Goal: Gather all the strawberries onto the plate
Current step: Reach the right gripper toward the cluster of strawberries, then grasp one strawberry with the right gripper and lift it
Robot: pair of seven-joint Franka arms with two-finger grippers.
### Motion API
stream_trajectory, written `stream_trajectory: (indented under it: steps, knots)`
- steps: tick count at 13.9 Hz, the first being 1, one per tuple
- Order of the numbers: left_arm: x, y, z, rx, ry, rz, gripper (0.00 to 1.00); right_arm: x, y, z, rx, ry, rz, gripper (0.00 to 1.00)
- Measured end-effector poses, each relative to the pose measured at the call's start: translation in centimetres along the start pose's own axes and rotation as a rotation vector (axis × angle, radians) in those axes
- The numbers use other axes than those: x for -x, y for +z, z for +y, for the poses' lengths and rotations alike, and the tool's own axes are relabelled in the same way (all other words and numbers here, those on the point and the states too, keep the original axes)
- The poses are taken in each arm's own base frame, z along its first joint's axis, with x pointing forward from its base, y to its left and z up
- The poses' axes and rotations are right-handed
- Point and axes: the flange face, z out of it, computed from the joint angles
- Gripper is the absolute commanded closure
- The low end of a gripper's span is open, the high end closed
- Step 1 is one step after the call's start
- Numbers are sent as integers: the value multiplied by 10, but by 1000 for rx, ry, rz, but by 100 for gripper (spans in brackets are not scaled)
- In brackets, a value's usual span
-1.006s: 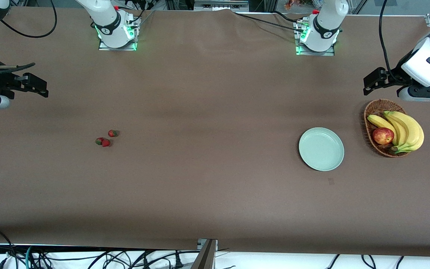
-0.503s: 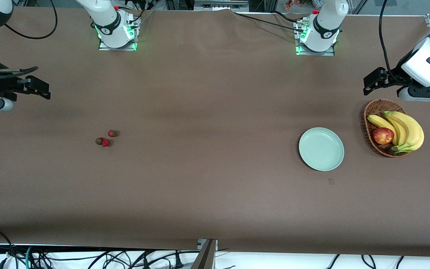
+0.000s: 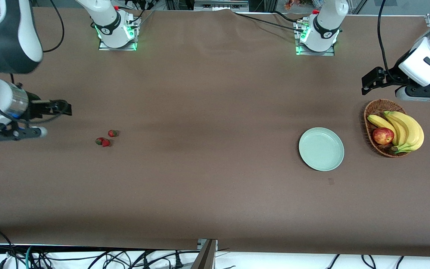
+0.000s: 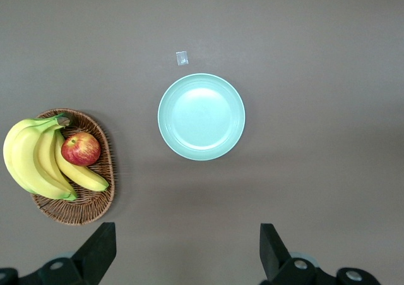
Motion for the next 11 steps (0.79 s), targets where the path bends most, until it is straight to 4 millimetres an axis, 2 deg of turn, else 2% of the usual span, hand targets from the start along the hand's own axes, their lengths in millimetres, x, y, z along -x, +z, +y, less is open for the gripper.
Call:
stream_trajectory:
  steps: [3,6,9,11]
  knots:
    - [0,0,0,0,1,0,0,-35,54,-23,5,-29,-17,0]
    - [0,0,0,0,1,0,0,-57,119,-23,2,-30,-20,0]
    - [0,0,0,0,1,0,0,-61,179,-23,0,-1,-20,0]
    - [0,0,1,0,1,0,0,-56,204,-25,-1,7,-19,0]
